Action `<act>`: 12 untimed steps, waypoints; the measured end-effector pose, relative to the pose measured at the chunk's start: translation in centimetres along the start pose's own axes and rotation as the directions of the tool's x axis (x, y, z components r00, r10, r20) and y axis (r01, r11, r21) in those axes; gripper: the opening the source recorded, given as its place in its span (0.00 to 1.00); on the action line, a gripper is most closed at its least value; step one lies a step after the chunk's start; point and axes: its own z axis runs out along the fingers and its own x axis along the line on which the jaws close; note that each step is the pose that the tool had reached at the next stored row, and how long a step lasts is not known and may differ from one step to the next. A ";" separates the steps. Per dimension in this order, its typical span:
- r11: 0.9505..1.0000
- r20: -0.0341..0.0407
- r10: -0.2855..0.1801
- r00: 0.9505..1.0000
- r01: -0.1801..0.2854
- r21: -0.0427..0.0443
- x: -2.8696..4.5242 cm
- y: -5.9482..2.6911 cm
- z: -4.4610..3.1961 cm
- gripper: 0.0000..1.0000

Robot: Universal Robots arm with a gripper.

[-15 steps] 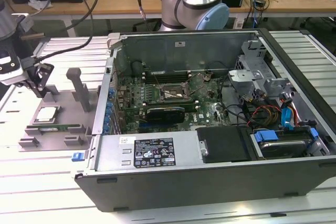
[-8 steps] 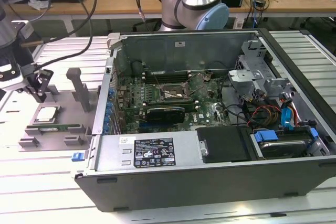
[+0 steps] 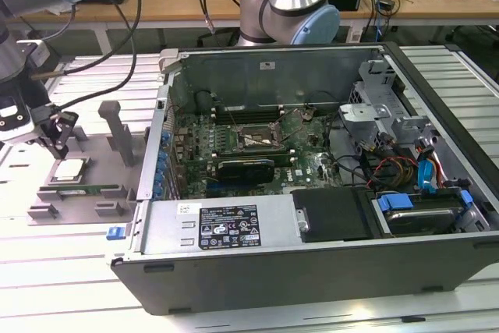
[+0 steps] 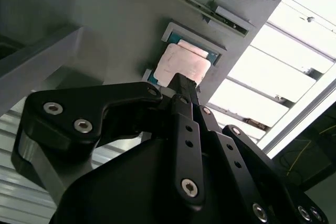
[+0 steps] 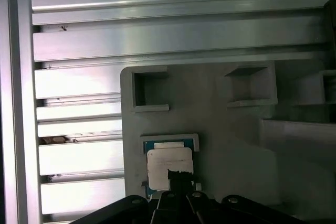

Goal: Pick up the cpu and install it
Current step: 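Pick up the cpu and move it towards the insertion slot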

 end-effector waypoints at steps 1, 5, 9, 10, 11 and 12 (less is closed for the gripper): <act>1.000 0.000 0.000 1.000 0.000 0.000 0.05 -0.02 0.15 0.11; 1.000 0.000 0.000 1.000 0.000 0.000 0.33 -0.11 0.85 0.11; 1.000 0.000 0.000 1.000 0.000 0.001 0.55 -0.17 1.65 0.11; 1.000 0.000 0.000 1.000 0.000 0.000 0.62 -0.18 1.79 0.11; 1.000 0.000 0.000 1.000 0.000 0.001 0.65 -0.19 1.86 0.11; 1.000 0.000 0.000 1.000 0.000 0.001 0.70 -0.20 2.11 0.11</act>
